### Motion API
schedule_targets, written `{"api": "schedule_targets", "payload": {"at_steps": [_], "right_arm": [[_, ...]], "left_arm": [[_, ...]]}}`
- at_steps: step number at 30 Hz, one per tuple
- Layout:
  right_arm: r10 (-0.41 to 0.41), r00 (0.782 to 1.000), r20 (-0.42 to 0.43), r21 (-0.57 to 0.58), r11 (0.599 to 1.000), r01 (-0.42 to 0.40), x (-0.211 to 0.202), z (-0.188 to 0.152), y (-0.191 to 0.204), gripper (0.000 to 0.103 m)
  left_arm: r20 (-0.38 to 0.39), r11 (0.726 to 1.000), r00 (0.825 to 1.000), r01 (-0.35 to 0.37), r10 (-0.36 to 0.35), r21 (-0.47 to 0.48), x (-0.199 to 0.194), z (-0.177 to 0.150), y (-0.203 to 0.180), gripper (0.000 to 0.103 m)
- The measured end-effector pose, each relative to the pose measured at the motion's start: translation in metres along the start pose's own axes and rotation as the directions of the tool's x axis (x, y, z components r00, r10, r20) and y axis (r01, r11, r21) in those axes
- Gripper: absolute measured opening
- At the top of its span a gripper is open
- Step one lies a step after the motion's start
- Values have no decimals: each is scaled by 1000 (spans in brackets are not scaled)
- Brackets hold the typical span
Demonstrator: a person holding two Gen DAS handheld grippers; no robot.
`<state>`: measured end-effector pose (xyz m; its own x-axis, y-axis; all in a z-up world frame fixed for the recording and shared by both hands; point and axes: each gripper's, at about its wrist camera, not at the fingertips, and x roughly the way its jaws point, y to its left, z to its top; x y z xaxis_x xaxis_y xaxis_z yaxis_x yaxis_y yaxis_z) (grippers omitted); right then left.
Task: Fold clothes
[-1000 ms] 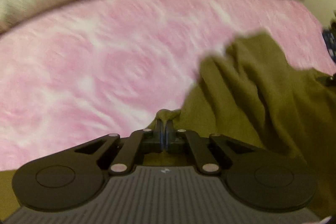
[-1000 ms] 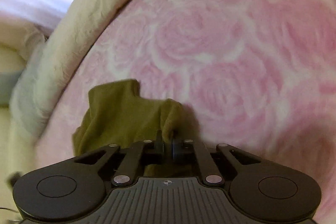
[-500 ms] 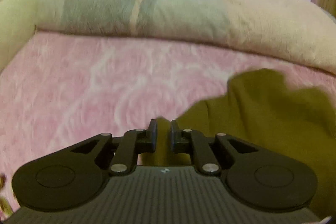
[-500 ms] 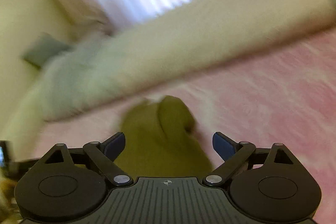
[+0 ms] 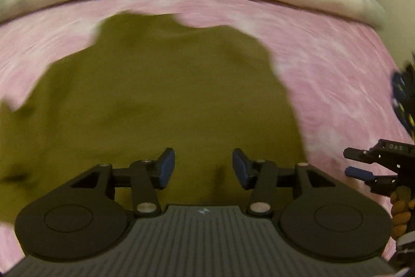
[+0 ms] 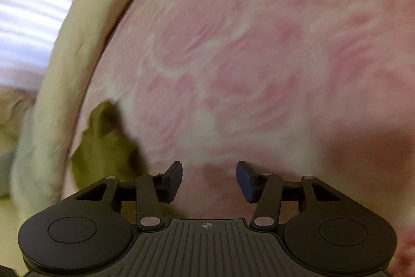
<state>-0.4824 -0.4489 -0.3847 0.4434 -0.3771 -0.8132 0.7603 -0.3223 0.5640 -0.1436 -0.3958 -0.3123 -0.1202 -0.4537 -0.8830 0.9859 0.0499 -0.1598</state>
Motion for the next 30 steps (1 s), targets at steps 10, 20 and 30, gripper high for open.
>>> {"api": "schedule_targets", "payload": {"at_steps": [10, 20, 30], "right_arm": [[-115, 993, 35, -16, 993, 116, -44, 9, -44, 51], [-18, 1000, 6, -177, 984, 19, -10, 1, 3, 51], [253, 944, -213, -23, 964, -263, 76, -22, 73, 51]], "left_arm": [[-11, 942, 985, -159, 170, 295, 79, 19, -113, 50], [123, 955, 991, 78, -45, -285, -10, -8, 37, 8], [159, 821, 985, 140, -61, -554, -54, -68, 128, 6]]}}
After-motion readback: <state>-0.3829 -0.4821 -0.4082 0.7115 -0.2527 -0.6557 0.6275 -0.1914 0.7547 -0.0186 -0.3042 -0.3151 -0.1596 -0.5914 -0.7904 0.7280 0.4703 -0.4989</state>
